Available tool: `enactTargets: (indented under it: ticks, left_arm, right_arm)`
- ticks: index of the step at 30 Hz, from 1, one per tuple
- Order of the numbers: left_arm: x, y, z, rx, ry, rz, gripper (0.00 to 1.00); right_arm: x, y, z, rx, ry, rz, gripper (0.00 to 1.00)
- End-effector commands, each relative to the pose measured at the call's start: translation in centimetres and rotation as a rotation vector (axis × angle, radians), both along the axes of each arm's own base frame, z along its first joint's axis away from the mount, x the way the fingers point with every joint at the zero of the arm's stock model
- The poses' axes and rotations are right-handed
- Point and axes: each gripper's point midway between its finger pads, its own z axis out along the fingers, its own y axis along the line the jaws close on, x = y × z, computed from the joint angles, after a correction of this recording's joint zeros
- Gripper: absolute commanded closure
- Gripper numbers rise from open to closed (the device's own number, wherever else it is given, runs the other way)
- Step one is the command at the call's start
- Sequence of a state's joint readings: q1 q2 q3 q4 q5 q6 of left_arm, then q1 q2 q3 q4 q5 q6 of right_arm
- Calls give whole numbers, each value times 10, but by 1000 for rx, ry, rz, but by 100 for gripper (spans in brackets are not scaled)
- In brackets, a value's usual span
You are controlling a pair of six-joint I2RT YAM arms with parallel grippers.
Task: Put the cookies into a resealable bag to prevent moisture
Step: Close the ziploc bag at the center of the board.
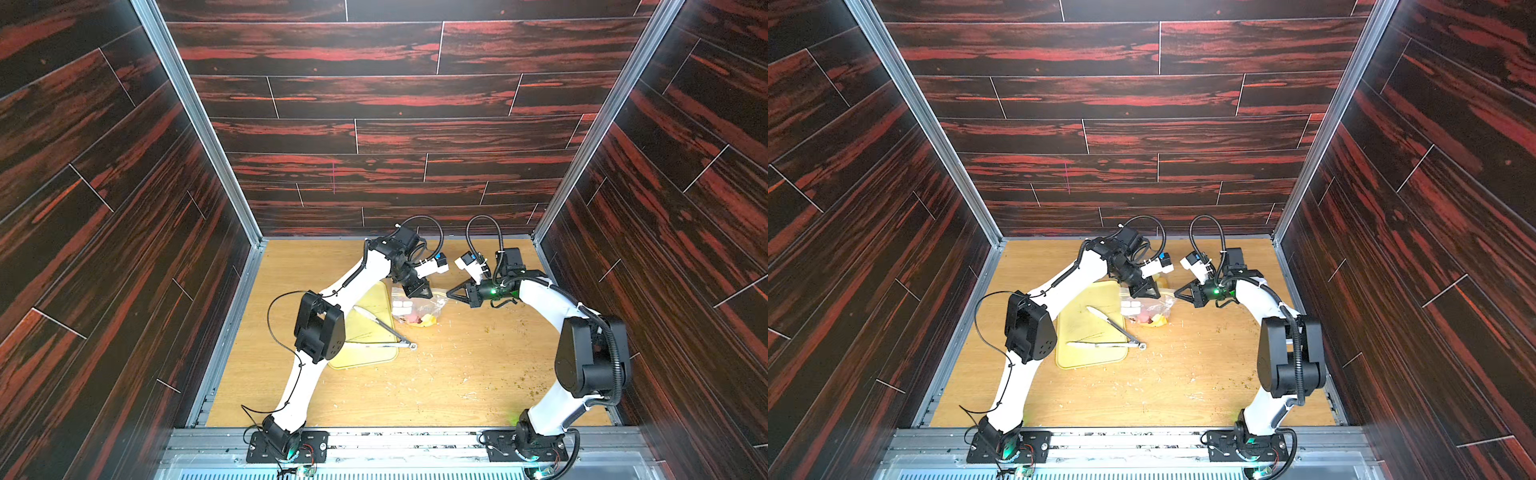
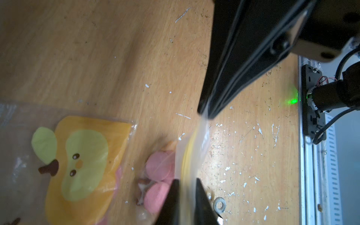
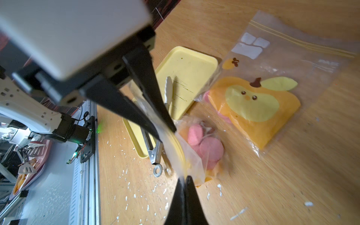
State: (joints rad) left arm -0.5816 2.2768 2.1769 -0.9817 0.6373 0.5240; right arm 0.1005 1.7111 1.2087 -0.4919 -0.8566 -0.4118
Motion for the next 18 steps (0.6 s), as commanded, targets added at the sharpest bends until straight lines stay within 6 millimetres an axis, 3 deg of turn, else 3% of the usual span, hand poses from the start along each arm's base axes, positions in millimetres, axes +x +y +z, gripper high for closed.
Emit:
enactTargets:
  ticks: [1,6,8,9,11,12,16,18]
  left_arm:
    - [-1,23,15,12,-3,27,99]
    - [1,32,14,12,20,48,100]
    - [1,37,13,20,21,56,84]
    - [1,39,13,19,22,56,82]
    - [1,43,14,10,27,65,86]
    - [2,45,15,3,25,74,100]
    - [1,52,17,-10,40,88,100]
    - [3,56,17,-12,37,106,82]
  right_arm:
    - [-1,-3,-4,5,11,4,100]
    - [0,-4,-4,4,12,-1,100]
    - [0,-6,-5,4,16,-7,100]
    - [0,-7,-6,5,17,-11,100]
    - [0,-8,-7,5,20,-14,100]
    - [0,-8,-7,5,21,-15,100]
    - [1,-10,-7,7,20,-21,100]
    - [1,-10,-8,7,21,-23,100]
